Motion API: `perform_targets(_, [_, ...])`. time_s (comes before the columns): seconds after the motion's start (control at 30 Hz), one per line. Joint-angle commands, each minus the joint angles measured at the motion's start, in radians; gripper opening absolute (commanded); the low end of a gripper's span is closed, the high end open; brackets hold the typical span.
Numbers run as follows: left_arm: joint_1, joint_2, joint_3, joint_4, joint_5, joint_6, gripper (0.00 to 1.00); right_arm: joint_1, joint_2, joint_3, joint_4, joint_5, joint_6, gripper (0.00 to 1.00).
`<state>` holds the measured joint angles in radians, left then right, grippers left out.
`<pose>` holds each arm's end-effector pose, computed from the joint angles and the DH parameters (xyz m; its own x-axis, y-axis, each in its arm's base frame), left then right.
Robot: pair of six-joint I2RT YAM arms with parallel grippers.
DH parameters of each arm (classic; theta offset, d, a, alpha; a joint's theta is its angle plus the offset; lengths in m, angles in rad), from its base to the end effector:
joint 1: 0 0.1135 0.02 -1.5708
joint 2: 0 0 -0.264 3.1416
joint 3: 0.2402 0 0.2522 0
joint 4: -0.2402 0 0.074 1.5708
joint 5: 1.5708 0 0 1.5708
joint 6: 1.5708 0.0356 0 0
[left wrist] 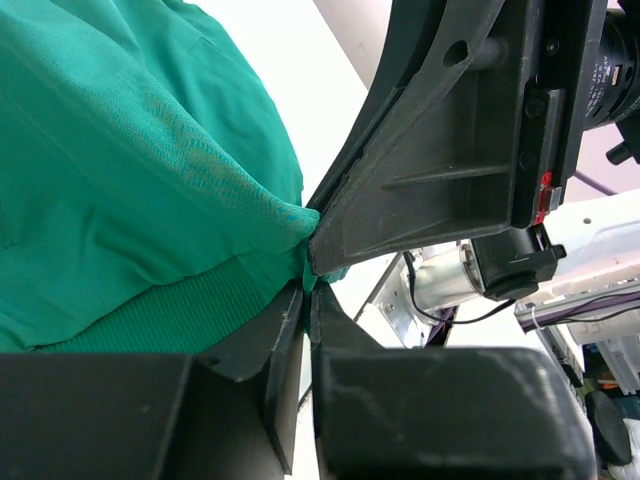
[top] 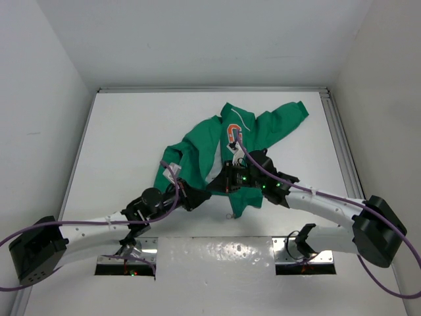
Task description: Zip up the jacket
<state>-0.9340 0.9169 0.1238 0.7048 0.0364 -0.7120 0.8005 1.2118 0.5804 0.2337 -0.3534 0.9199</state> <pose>0.1079 -0.1481 0.1809 -0.5787 -0.3155 -0.7520 0.5903 0.4741 -0.6532 0.1718 0.1948 0.2229 -0.8758 0.1692 -0.4520 -0.3280 0.4782 0.8147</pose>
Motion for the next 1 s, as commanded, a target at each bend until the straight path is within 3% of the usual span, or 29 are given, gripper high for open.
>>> perform_targets(0.0, [0.003,-0.016,0.036,0.024,-0.001,0.014,0.03,-0.006,0.003,0.022,0.032,-0.025,-0.003,0.0])
perform_targets(0.3, [0.003,-0.033,0.022,0.03,-0.03,0.023,0.0,-0.006,0.008,0.056,-0.066,0.027,-0.039,0.01])
perform_targets(0.4, [0.003,-0.073,0.01,-0.005,-0.139,0.037,0.0,-0.007,-0.018,0.061,-0.115,0.088,-0.062,0.24])
perform_targets(0.43, [0.003,-0.084,0.007,-0.02,-0.16,0.04,0.0,-0.006,-0.029,0.059,-0.126,0.103,-0.069,0.36])
perform_targets(0.53, [0.003,-0.138,-0.001,-0.06,-0.237,0.052,0.0,-0.006,-0.07,0.061,-0.216,0.174,-0.096,0.52])
perform_targets(0.63, [0.003,-0.165,0.028,-0.134,-0.296,0.081,0.0,-0.004,-0.121,0.029,-0.231,0.217,-0.121,0.55])
perform_targets(0.67, [0.003,-0.174,0.031,-0.149,-0.303,0.092,0.0,-0.004,-0.139,0.01,-0.241,0.234,-0.127,0.53])
perform_targets(0.7, [0.003,-0.179,0.031,-0.151,-0.308,0.097,0.0,0.0,-0.173,-0.025,-0.258,0.275,-0.134,0.43])
perform_targets(0.73, [0.003,-0.182,0.031,-0.149,-0.306,0.1,0.0,0.008,-0.187,-0.039,-0.284,0.292,-0.141,0.29])
perform_targets(0.77, [0.003,-0.179,0.034,-0.149,-0.306,0.108,0.0,0.012,-0.202,-0.054,-0.295,0.313,-0.145,0.07])
perform_targets(0.8, [0.003,-0.174,0.042,-0.154,-0.309,0.114,0.0,0.016,-0.234,-0.092,-0.298,0.333,-0.148,0.0])
perform_targets(0.97, [0.003,-0.136,0.108,-0.195,-0.309,0.201,0.0,0.037,-0.233,-0.16,-0.37,0.429,-0.177,0.0])
